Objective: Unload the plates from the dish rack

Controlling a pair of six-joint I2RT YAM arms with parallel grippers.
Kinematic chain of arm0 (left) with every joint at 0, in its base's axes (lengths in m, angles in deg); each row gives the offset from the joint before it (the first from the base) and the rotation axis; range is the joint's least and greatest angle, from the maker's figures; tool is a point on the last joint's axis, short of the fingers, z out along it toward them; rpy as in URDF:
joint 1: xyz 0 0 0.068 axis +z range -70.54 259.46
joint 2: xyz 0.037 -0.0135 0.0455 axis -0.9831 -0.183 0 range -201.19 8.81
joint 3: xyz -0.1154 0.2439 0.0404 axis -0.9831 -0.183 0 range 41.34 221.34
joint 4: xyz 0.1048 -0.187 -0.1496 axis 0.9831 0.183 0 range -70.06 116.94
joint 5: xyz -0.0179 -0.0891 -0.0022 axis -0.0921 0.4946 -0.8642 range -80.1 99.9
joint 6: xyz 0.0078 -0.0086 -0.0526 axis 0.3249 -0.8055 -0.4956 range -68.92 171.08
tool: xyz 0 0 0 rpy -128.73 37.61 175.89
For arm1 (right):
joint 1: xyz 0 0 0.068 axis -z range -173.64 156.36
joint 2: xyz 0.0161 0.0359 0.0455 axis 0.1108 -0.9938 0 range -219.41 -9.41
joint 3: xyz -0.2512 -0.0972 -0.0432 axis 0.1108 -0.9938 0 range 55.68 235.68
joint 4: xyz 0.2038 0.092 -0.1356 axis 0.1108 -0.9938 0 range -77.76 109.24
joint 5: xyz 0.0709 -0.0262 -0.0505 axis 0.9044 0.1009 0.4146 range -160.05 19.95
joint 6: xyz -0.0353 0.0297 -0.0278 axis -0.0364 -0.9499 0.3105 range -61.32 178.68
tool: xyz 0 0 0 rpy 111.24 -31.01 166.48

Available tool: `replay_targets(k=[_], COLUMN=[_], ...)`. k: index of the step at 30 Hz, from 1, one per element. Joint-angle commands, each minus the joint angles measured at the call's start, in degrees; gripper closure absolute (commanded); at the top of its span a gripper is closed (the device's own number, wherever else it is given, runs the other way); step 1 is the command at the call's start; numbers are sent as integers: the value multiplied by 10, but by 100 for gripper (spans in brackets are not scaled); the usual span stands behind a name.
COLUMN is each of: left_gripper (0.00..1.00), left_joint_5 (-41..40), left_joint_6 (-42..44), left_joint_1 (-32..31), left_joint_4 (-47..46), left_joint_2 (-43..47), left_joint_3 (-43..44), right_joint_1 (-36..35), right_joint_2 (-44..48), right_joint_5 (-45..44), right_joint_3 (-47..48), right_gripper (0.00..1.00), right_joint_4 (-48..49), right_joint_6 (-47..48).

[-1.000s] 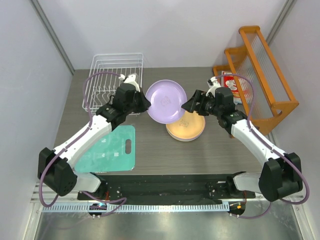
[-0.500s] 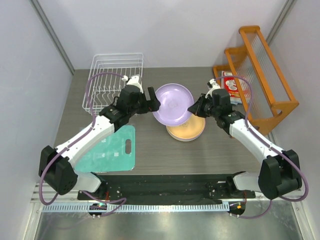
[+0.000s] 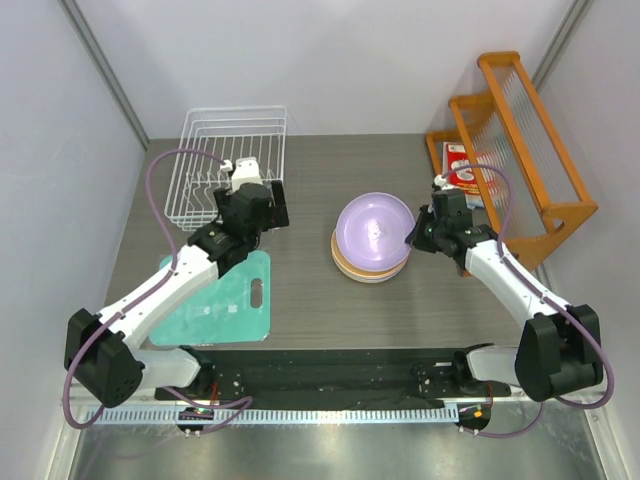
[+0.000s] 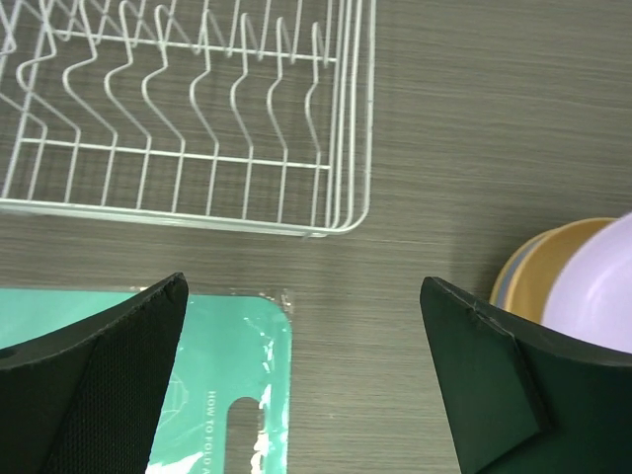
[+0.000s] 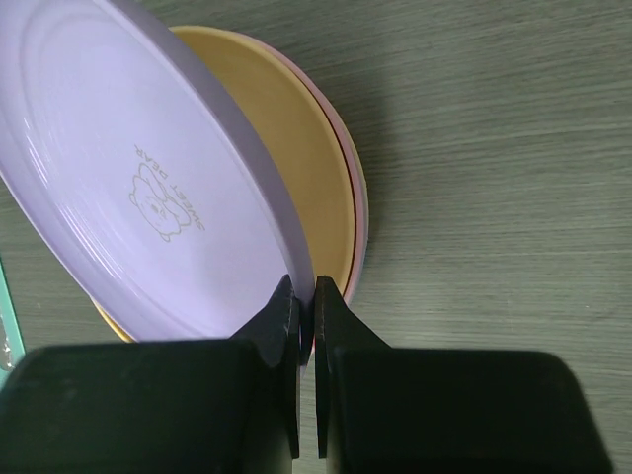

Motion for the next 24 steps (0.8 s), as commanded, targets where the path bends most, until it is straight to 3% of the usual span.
replay_targets(k=[1,6,7,9,13,16,24], left_gripper=[0,1,1,1,1,1,0], left_joint_5=[-55,-47,-47,-47,-44,-30,-12], left_joint_6=[18,10,9,8,9,14,15], left_joint_1=[-1,-1,0,-1,-1,0,0], left_joint_4=[-4,1,0,0,-3,-11,20], left_joint_2=[10,3,1,-3,-11,-16,-48], left_joint_3=[-11,-13,-14,-13,-11,-7,31], right_joint_1=[0,0,1,0,1,0,0], right_joint_2=[-2,-32,-34,-39,-38,-19,80], right_joint_5=[17,47,56,67,66,37,-191], right_joint_3=[5,13,14,17,19,24,36], right_gripper=[98,89,81,75,52,47,36], right_joint_4=[7,7,7,7,5,-6,-29], right_joint_6=[14,22,23,30,37,44,44])
